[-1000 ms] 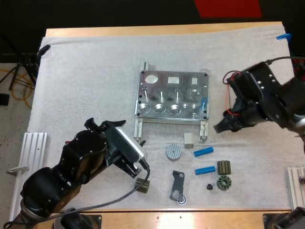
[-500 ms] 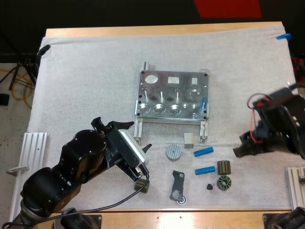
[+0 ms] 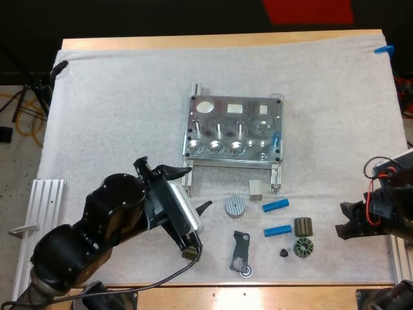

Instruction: Load cells from right to left

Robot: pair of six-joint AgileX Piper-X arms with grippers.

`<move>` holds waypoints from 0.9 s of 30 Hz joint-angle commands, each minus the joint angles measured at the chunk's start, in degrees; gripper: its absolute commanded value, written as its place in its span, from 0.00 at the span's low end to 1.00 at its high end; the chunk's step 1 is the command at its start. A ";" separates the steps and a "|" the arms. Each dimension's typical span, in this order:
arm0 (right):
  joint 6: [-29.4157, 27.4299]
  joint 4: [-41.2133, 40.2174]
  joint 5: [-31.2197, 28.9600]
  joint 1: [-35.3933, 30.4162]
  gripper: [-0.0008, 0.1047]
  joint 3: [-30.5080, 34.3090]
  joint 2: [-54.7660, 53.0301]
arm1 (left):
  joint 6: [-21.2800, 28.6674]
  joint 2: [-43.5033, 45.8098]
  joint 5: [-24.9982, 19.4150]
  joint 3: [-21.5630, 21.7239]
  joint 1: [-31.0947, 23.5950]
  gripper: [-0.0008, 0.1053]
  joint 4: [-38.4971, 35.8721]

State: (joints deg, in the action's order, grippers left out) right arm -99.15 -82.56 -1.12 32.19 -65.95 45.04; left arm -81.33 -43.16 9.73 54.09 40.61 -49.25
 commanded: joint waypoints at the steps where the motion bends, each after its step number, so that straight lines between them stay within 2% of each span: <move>1: 0.13 0.42 1.12 0.03 0.45 0.00 -0.59 | 1.95 -0.98 1.48 0.37 0.03 0.62 0.82; 9: -1.48 0.42 7.06 0.03 0.45 0.00 -0.90 | 10.03 -10.52 8.43 0.37 2.71 0.62 1.60; 15: -5.60 0.42 7.51 0.03 0.45 0.00 -0.90 | 15.79 -17.05 9.40 0.37 9.07 0.62 3.56; 20: -6.52 0.42 7.51 0.03 0.45 0.00 -0.90 | 16.06 -22.98 9.40 0.37 12.87 0.62 7.08; 27: -6.90 0.42 7.51 0.03 0.45 0.00 -0.90 | 16.06 -30.94 9.26 0.37 14.89 0.62 11.02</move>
State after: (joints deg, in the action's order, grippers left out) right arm -105.20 -82.48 5.84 32.19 -65.95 44.45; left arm -65.41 -73.64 18.90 54.18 55.21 -39.38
